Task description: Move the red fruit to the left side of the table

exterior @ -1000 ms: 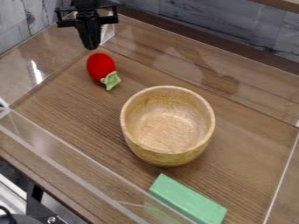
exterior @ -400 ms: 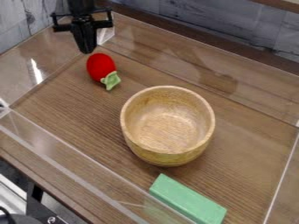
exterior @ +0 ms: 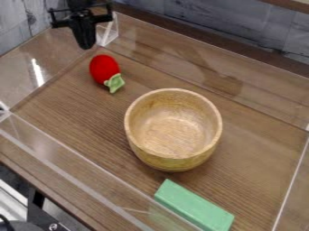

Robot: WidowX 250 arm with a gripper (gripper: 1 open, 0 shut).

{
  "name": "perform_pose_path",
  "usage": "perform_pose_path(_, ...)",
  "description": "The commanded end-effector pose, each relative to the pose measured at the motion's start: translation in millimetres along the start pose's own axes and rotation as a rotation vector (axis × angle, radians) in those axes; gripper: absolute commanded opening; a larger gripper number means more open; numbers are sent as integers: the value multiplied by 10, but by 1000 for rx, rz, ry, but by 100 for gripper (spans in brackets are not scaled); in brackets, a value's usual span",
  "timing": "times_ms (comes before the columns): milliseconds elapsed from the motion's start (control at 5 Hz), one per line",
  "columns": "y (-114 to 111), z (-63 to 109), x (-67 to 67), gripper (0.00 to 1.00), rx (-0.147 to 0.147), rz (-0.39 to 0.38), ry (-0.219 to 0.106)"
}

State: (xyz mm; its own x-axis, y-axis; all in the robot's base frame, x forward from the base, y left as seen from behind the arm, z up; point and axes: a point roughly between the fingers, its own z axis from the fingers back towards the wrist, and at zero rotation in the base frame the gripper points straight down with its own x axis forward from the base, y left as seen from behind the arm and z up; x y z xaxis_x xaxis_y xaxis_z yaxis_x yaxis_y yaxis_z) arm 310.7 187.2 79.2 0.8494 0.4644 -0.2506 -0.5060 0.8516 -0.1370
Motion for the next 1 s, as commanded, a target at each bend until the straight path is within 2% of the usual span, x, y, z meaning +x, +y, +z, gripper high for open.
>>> perform_pose_path(0,89,231,18,0,8,-28,-48)
perform_pose_path(400,76,-29,-33,0,18,-49,-34)
perform_pose_path(800,180,153,88,0,22,-177,18)
